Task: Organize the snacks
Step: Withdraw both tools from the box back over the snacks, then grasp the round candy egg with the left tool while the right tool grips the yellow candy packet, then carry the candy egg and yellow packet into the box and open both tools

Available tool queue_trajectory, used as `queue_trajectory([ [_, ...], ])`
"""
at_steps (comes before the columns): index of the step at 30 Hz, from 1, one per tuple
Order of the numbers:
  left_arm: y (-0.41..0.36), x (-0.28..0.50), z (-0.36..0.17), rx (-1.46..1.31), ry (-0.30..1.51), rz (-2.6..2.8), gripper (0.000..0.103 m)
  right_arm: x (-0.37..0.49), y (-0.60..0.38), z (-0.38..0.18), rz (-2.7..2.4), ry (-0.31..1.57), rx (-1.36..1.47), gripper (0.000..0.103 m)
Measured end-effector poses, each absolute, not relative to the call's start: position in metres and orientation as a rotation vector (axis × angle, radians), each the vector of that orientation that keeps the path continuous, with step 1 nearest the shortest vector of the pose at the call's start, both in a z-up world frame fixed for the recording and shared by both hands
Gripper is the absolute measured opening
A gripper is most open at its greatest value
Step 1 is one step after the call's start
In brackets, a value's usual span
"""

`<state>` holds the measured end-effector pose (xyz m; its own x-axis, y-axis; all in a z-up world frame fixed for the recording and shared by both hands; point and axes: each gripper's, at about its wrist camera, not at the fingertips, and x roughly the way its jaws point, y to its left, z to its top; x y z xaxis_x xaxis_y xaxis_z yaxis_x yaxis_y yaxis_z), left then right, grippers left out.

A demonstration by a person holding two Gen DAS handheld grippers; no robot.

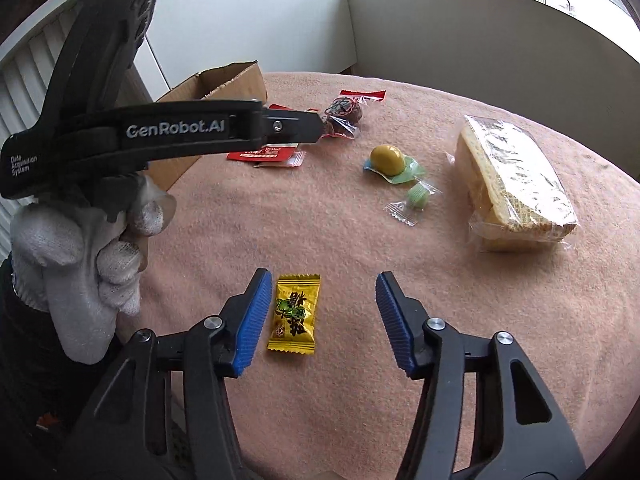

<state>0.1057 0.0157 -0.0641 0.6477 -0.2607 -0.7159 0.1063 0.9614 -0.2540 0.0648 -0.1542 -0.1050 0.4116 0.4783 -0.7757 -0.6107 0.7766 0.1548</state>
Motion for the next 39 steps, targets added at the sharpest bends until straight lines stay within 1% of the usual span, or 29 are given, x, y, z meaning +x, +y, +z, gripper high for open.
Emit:
queue_trajectory([
  [7,-0.016,0.134,-0.076,-0.107,0.899,-0.235,0.06,0.056,-0.152,-0.11,0.698,0.902,-0.185,0.055],
  [13,-0.027,0.147,-0.095,-0.057,0.949,-0.227,0.06,0.049,-0.144,-0.116,0.676,0.886,-0.234,0.055],
  [15,-0.03,0.148,-0.095,-0.037,0.943,-0.225,0.06,0.048,-0.144,-0.117,0.665,0.882,-0.241,0.052],
  [18,-0.03,0.149,-0.095,-0.043,0.944,-0.231,0.06,0.045,-0.136,-0.118,0.653,0.879,-0.26,0.052],
  [19,-0.031,0.151,-0.094,-0.045,0.942,-0.232,0.059,0.044,-0.135,-0.119,0.648,0.877,-0.266,0.051],
  [22,-0.036,0.15,-0.095,-0.015,0.933,-0.232,0.043,0.041,-0.132,-0.119,0.627,0.866,-0.288,0.043],
  [23,-0.038,0.149,-0.094,-0.003,0.93,-0.236,0.033,0.04,-0.132,-0.119,0.619,0.863,-0.294,0.038],
  [24,-0.039,0.149,-0.094,0.004,0.925,-0.236,0.031,0.04,-0.132,-0.119,0.615,0.861,-0.295,0.033],
  [25,-0.039,0.149,-0.095,0.006,0.923,-0.236,0.031,0.04,-0.134,-0.119,0.612,0.862,-0.292,0.031],
  [27,-0.038,0.149,-0.095,-0.001,0.923,-0.238,0.031,0.041,-0.137,-0.119,0.607,0.867,-0.277,0.023],
  [39,-0.026,0.137,-0.088,-0.018,0.895,-0.214,0.03,0.043,-0.156,-0.11,0.606,0.88,-0.186,0.023],
])
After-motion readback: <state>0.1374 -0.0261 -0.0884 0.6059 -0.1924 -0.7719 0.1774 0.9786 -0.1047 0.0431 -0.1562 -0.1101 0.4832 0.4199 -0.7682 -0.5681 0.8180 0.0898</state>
